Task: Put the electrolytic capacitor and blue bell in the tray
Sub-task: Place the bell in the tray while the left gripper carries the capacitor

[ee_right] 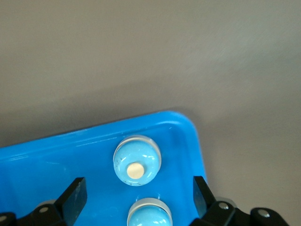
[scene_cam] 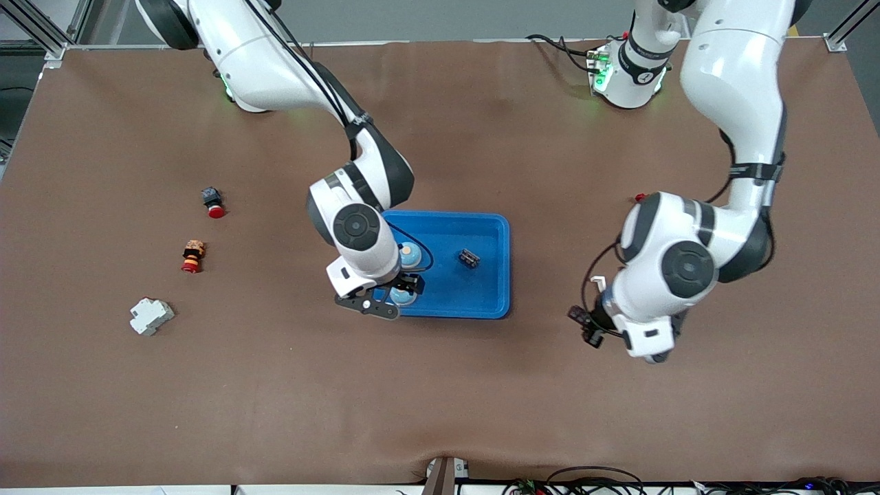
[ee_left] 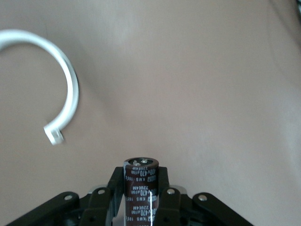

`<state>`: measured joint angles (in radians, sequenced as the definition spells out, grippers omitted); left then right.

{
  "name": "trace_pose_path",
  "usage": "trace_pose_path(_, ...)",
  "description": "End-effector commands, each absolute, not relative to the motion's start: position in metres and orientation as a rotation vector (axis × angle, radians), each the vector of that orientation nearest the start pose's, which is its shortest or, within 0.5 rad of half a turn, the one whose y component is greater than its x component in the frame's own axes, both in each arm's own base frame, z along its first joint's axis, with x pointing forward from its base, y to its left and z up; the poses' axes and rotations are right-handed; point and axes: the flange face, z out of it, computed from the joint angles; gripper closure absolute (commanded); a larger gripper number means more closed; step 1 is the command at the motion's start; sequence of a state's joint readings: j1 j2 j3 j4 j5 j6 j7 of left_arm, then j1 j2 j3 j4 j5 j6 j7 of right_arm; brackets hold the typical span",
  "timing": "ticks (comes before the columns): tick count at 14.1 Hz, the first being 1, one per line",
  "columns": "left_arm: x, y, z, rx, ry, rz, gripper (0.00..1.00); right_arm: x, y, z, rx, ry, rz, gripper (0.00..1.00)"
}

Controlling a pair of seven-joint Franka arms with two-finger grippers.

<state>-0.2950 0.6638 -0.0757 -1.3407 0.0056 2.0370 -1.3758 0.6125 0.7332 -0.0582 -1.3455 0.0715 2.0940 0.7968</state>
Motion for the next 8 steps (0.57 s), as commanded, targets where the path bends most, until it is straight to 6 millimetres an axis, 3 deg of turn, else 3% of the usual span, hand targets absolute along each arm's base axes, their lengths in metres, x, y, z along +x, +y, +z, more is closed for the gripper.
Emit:
trace_pose_path(1,0.680,-0.290,0.345,-2.770,-1.637,-0.006,1.00,0.637,0.359,0.327,-3.091,0.313,0.020,0.00)
trace_pose_path(4,0.666,-0.338,0.333,-2.780,-1.692,-0.033,1.00,0.647,0.321,0.340,-3.112,0.282,0.071,0.00)
trace_pose_path(8,0.646,-0.385,0.313,-2.787,-1.726,-0.049,1.00,0.645,0.292,0.383,-3.123,0.300,0.118,0.00)
